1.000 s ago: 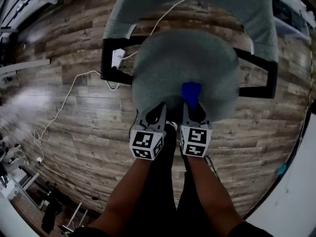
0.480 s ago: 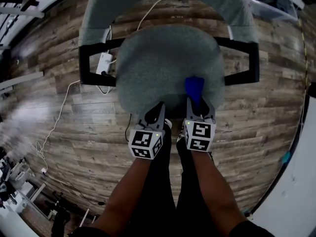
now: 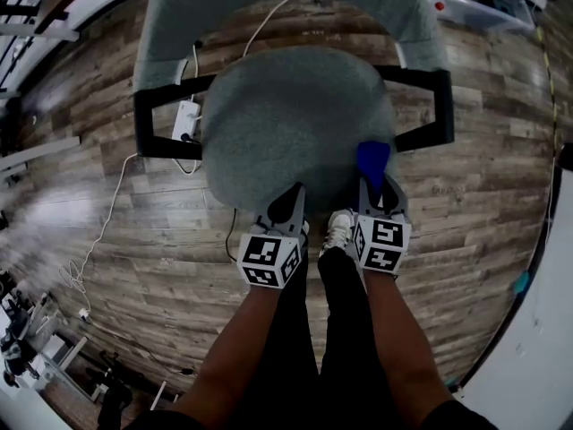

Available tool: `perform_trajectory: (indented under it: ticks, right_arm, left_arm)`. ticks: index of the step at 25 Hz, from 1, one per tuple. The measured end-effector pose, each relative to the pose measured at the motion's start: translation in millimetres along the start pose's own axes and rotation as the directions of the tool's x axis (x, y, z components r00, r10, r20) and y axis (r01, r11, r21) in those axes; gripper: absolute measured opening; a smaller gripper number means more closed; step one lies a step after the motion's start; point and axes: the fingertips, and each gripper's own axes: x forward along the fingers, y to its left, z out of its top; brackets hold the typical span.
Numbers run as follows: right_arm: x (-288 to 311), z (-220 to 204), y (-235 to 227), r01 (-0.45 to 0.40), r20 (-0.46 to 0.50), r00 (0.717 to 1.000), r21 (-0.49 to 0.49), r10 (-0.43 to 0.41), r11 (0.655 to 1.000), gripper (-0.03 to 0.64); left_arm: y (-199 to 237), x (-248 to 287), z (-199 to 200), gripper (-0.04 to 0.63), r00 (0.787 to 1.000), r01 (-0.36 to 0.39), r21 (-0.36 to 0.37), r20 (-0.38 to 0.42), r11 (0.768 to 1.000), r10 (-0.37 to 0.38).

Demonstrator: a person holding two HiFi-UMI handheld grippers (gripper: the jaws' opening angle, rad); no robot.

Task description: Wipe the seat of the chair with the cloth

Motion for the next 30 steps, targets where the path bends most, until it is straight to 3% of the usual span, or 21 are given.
perform_trajectory:
  ticks: [5, 9, 15, 23, 26, 30]
  right_arm:
    - [-2, -3, -18, 0.016, -0.026, 1.000, 0.012, -0.016, 1.000, 0.130]
    - [-25, 21, -26, -0.063, 0.043, 0.997, 0.029, 0.061, 0.998, 0.130]
    - [-90, 83, -19, -0.134, 0.153, 0.979, -0.007, 0.133, 0.991, 0.130]
    - [-183, 167, 29, -0.209, 0.272, 0.941, 0.003, 0.201, 0.978, 0.130]
    - [-218, 218, 50, -0.254, 0.348, 0.906, -0.014, 0.243, 0.967, 0.130]
    - [-270, 283, 73, -0.257, 0.468, 0.837, -0.121, 0.283, 0.959, 0.130]
  left_arm:
    - [-13, 4, 11, 0.002, 1.000, 0.010, 0.028, 0.003, 1.000, -0.010]
    - [-20, -9, 27, 0.002, 1.000, -0.007, 0.030, 0.013, 1.000, 0.007]
    - [-23, -51, 90, 0.002, 0.993, -0.072, 0.034, 0.093, 0.997, 0.069]
    - [-63, -122, 179, 0.002, 0.971, -0.117, 0.048, 0.217, 0.992, 0.104]
    - [-74, -153, 227, 0.002, 0.945, -0.129, 0.031, 0.307, 0.991, 0.113]
    - [-95, -191, 287, 0.002, 0.910, -0.136, 0.077, 0.403, 0.988, 0.094]
